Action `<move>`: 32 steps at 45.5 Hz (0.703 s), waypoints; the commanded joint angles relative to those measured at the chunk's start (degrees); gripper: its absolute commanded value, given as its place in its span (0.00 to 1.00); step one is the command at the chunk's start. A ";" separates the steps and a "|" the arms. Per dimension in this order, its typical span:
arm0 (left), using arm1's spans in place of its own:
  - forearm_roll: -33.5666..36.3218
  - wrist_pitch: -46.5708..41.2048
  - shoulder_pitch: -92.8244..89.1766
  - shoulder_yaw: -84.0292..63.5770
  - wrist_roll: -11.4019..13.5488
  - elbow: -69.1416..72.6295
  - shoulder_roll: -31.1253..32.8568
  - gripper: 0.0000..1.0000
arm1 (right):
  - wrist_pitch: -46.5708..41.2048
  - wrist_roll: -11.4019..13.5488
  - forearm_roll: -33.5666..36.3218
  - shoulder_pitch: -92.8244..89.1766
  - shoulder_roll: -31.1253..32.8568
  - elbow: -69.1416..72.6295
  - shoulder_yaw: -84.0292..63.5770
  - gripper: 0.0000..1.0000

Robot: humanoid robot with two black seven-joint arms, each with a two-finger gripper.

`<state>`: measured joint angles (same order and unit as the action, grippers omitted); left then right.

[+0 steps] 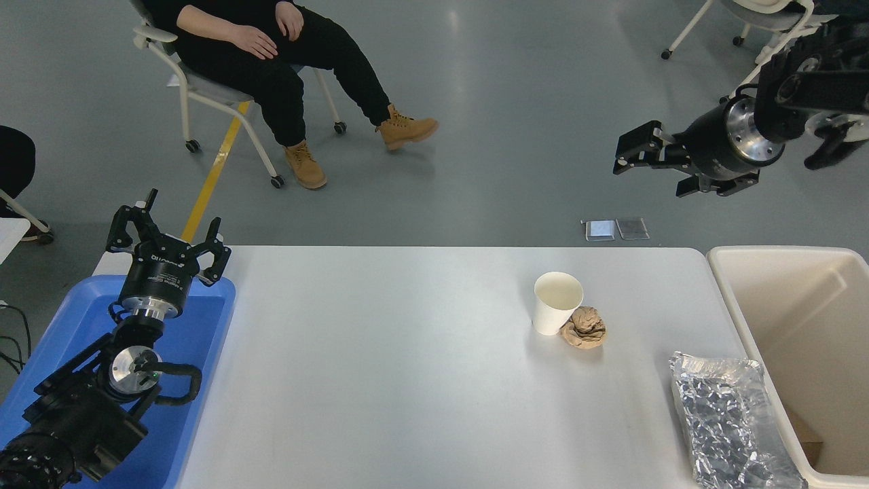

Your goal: Pick up paper cup place in dustbin

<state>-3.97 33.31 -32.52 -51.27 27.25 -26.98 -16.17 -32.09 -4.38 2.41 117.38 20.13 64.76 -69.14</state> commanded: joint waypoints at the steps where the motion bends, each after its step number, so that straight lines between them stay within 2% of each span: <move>1: 0.01 0.00 0.00 0.03 0.00 0.00 0.00 0.99 | -2.63 -0.01 0.66 4.61 -1.23 5.11 -0.29 1.00; 26: 0.01 0.00 0.00 0.03 0.00 0.00 0.00 0.99 | -3.07 -0.01 0.66 6.11 -3.25 5.81 -0.03 1.00; 32: 0.01 0.00 0.00 -0.06 0.00 0.00 0.00 0.99 | -1.49 0.08 0.66 0.93 -6.68 4.93 0.24 1.00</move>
<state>-3.95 33.31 -32.52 -51.25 27.25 -26.98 -16.17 -34.93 -4.39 3.15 122.61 16.57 70.19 -69.23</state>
